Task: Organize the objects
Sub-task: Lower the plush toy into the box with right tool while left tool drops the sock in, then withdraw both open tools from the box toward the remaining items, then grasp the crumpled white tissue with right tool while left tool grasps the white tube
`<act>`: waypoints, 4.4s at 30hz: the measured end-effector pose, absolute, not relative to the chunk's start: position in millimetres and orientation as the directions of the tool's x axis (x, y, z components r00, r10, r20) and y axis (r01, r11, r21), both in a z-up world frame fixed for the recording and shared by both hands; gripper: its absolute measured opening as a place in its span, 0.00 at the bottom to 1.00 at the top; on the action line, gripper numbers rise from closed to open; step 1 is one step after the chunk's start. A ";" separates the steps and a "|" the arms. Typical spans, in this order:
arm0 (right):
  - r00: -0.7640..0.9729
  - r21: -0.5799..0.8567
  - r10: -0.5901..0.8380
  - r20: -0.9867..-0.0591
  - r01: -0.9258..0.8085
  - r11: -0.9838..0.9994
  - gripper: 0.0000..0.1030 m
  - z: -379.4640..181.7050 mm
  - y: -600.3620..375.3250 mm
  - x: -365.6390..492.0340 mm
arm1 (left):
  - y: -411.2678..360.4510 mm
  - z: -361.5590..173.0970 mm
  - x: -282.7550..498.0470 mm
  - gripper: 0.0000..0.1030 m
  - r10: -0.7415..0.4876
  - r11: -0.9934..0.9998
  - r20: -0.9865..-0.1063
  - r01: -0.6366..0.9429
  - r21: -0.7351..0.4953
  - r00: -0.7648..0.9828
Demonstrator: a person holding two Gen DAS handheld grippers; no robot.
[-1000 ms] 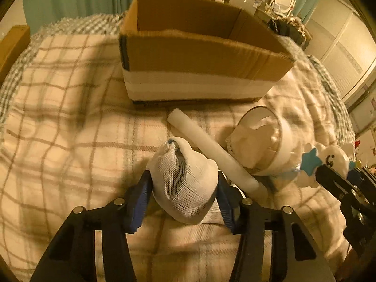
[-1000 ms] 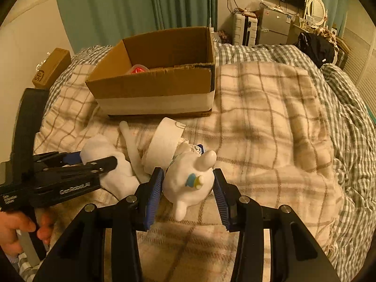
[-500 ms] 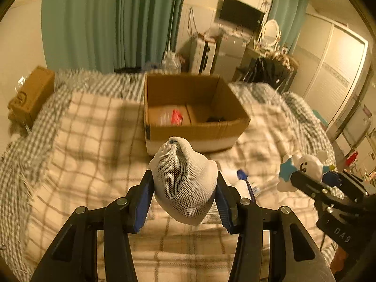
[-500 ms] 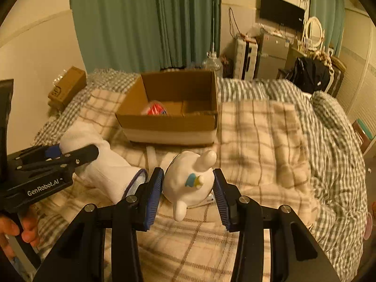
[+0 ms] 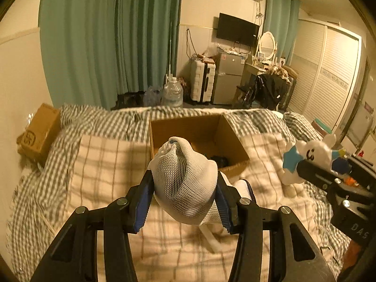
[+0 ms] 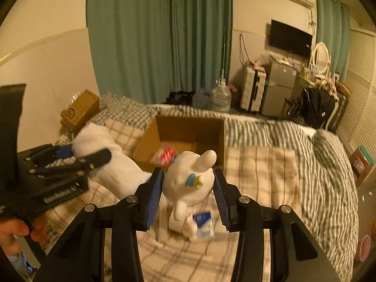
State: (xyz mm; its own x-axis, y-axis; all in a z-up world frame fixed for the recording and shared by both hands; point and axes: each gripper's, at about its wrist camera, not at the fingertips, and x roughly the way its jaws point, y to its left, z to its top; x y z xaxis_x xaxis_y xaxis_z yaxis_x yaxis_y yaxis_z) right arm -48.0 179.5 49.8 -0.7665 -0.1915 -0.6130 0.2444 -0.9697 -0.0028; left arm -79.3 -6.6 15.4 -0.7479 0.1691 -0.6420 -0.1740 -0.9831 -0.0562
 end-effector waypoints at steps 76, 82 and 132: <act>-0.829 -0.051 -0.105 -0.550 0.159 -0.986 0.91 76.8 177.7 -38.4 | -38.3 13.0 -63.0 1.00 -0.009 -0.999 -0.594 0.031 -0.027 -0.805; -0.739 -0.059 -0.074 -0.669 0.153 -0.986 0.91 -4.0 172.5 -62.5 | -42.0 -62.3 -71.9 1.00 -0.037 -0.997 -0.694 0.069 -0.018 -0.719; -0.549 0.071 -0.172 -0.818 0.201 -0.977 0.06 -124.0 194.1 -90.4 | 50.1 -182.7 -110.0 0.10 0.297 -0.946 -0.891 -0.232 -0.226 -0.345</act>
State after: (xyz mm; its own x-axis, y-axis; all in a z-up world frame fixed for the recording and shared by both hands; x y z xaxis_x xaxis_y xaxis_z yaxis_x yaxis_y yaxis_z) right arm -90.4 194.1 -124.0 -0.5489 -0.1723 -0.8179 0.2008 -0.9770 0.0711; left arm -110.0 50.1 -182.7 -0.3447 0.2969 -0.8905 -0.2322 -0.9462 -0.2256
